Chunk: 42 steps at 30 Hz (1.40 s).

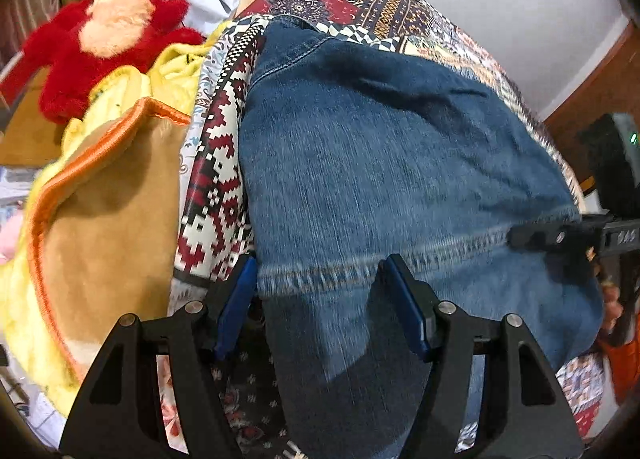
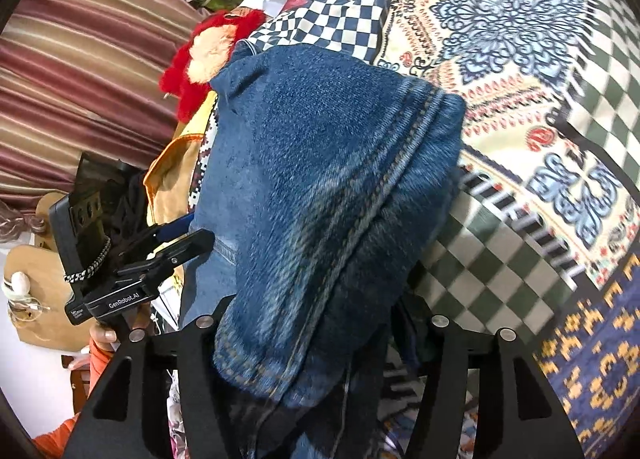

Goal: Fold large clothes

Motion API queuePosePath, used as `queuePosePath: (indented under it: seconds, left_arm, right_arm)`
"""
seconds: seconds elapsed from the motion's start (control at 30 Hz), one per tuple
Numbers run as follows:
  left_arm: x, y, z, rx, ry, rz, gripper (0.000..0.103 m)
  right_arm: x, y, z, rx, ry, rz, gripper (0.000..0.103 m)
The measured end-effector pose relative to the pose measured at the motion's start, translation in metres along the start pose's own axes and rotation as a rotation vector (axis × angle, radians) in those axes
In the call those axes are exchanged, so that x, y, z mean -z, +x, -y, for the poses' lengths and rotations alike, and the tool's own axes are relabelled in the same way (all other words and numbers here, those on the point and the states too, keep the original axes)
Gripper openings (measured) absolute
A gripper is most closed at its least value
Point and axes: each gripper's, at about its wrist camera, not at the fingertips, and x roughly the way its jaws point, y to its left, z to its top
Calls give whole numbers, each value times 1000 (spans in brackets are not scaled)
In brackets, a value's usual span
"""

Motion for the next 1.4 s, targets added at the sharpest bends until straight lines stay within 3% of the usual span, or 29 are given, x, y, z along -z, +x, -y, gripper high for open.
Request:
queuePosePath:
  seconds: [0.1, 0.33, 0.6, 0.8, 0.93, 1.03, 1.23, 1.33, 1.37, 1.4]
  left_arm:
    - [10, -10, 10, -64, 53, 18, 65]
    - [27, -61, 39, -102, 110, 116, 65]
    - [38, -176, 82, -76, 127, 407, 65]
    - [62, -260, 112, -28, 125, 634, 65]
    - [89, -302, 131, -21, 140, 758, 65]
    - [111, -322, 143, -56, 153, 839, 65]
    - [149, -340, 158, -105, 148, 925, 66]
    - [161, -342, 163, -130, 150, 940, 84]
    - [164, -342, 164, -135, 153, 949, 93]
    - [166, -343, 165, -138, 155, 955, 95]
  right_arm:
    - [8, -21, -5, 56, -27, 39, 57]
    - [39, -84, -30, 156, -63, 165, 57]
    - [91, -178, -116, 194, -217, 489, 57]
    - [157, -239, -181, 213, -338, 752, 57]
    - [202, -266, -215, 234, -392, 881, 57]
    - [233, -276, -233, 246, -418, 954, 57]
    - [275, -277, -253, 290, -426, 1031, 57]
    - [283, -274, -256, 311, -416, 1038, 58]
    - [285, -273, -258, 326, -412, 1039, 62]
    - [287, -273, -258, 343, -407, 1040, 67]
